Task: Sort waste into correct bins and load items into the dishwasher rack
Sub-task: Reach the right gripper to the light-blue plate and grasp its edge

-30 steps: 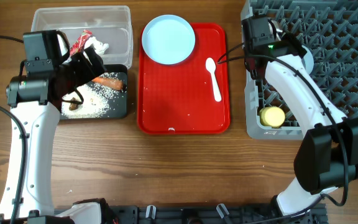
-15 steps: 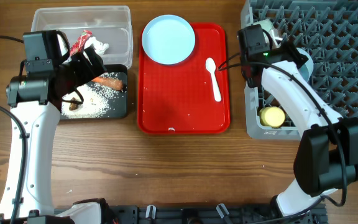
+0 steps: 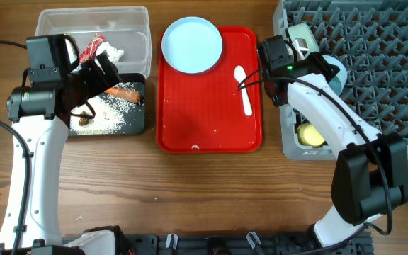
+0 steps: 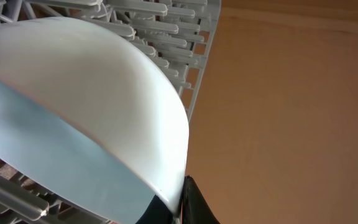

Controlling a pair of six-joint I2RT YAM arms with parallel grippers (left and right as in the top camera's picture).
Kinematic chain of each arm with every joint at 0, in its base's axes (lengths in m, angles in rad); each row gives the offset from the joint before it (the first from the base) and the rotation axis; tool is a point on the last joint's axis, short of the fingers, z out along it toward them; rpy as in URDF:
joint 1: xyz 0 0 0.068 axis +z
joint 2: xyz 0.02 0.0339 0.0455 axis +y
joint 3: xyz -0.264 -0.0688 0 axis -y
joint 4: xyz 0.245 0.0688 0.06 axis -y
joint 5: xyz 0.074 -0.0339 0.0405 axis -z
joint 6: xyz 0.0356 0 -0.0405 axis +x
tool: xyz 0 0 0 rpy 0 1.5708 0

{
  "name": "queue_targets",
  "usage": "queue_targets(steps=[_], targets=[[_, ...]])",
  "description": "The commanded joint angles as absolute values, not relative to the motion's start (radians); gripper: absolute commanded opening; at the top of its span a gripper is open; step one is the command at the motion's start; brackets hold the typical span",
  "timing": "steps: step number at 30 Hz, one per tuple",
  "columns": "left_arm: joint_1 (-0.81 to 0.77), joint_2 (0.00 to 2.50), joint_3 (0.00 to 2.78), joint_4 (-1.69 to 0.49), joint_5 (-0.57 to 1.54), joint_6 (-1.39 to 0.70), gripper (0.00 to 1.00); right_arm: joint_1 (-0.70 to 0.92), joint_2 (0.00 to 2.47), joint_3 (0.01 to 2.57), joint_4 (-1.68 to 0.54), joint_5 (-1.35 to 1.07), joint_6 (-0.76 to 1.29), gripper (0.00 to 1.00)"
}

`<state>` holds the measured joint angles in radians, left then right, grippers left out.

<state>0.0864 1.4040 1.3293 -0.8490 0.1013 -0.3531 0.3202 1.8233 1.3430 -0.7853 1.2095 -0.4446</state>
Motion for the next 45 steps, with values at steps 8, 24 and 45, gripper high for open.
queue_targets(steps=[8, 24, 45], targets=[[0.090, 1.393, 1.347, -0.847, 0.092, -0.348, 1.00, 0.411, 1.842, 1.321, -0.802, 1.024, -0.442, 0.15], [0.090, 1.393, 1.347, -0.847, 0.092, -0.348, 1.00, 0.473, 1.833, 1.346, -0.713, 0.675, -0.358, 1.00], [0.090, 1.393, 1.347, -0.847, 0.092, -0.348, 1.00, 0.449, 1.797, 1.384, -0.187, -0.326, 0.445, 0.93]])
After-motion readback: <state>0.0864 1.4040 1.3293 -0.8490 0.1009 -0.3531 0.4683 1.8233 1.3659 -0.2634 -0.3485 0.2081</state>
